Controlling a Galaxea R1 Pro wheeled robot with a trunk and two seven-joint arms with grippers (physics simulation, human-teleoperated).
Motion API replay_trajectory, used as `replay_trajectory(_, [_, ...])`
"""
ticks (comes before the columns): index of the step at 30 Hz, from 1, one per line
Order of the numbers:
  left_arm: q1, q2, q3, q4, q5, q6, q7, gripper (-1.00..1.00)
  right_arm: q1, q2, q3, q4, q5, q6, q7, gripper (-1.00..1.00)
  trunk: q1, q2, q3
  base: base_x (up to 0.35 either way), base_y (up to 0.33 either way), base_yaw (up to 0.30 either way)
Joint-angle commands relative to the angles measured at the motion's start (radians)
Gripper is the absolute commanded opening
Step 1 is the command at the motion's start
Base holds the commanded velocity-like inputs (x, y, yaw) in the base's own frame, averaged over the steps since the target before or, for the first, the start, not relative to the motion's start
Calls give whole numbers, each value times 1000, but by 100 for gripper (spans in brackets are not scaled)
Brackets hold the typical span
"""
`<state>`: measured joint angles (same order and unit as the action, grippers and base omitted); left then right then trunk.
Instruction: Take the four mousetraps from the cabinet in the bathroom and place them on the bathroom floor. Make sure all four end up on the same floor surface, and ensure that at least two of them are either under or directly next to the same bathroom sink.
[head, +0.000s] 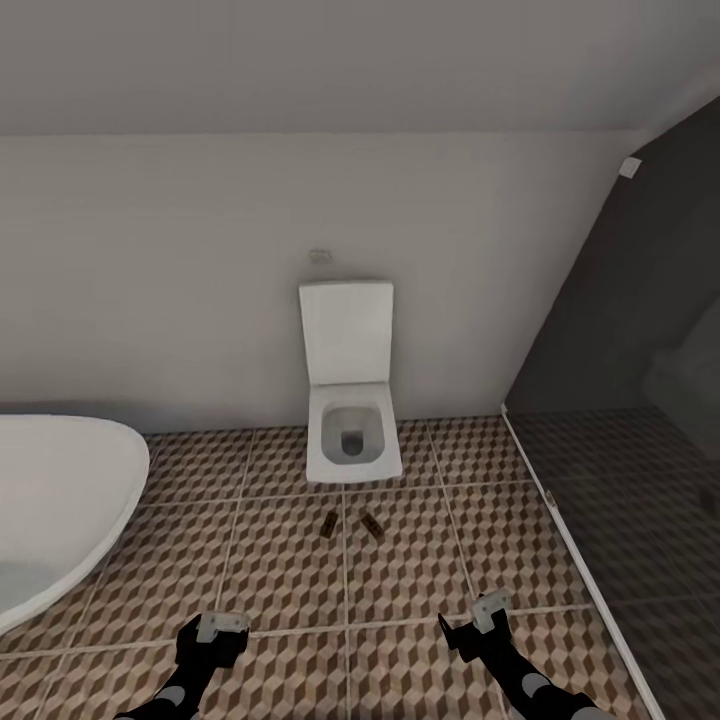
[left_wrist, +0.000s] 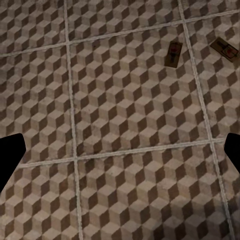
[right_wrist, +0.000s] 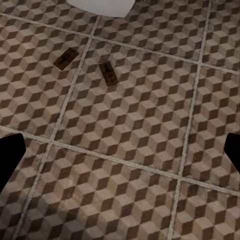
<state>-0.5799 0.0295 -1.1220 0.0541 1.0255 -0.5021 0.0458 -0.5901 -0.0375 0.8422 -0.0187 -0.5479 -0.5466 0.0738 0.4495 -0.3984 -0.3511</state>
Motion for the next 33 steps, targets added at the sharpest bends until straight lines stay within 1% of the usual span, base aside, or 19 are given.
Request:
replay_trajectory(1, [-1, 0, -7, 1, -1, -3, 5, 100, -1, 0, 3, 0, -10, -3, 8, 100, 1, -2, 0, 0, 0, 0])
replay_trajectory(33, [0, 0, -7, 3, -1, -1, 5, 100, -1, 1, 3, 0, -10, -3, 8, 100, 1, -2, 51, 0, 0, 0])
